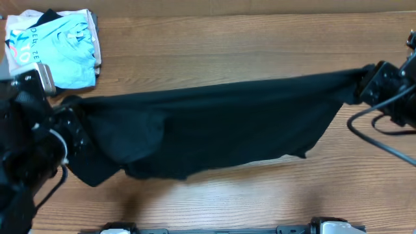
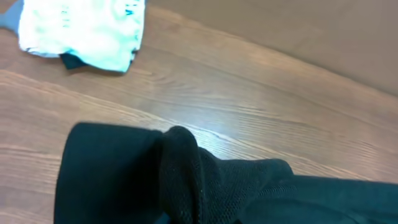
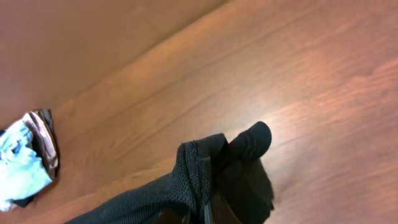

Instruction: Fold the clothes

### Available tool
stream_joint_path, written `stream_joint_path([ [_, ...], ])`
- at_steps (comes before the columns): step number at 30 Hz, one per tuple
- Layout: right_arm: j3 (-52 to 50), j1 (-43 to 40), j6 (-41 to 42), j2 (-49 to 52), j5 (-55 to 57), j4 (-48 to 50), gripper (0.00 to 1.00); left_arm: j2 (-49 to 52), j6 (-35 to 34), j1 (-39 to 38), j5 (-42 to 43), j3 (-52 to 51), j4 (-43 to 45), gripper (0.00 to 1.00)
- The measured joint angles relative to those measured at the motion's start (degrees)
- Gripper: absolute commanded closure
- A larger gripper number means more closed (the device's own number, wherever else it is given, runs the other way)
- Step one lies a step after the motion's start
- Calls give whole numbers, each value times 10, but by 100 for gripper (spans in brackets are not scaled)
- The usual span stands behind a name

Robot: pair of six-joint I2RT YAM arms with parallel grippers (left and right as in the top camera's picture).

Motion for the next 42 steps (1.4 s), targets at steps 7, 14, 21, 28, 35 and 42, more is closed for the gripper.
stream_joint_path([
  [7,0,1,5,97,-10,61,96,137,-3,0,-26,-16,51,93],
  [14,0,2,21,241,-5,169,20,358,-1,0,-47,-23,194,23],
  [21,0,0,26,348,-13,200,0,518,10,1,-38,-28,234,10],
  [28,-2,-1,11,347,-13,132,0,518,26,1,-24,-28,148,8],
  [35,-2,-1,-3,343,-13,82,0,435,31,1,-14,-19,92,8],
  [42,-2,-1,33,332,1,55,0,342,33,1,-1,-13,46,9],
])
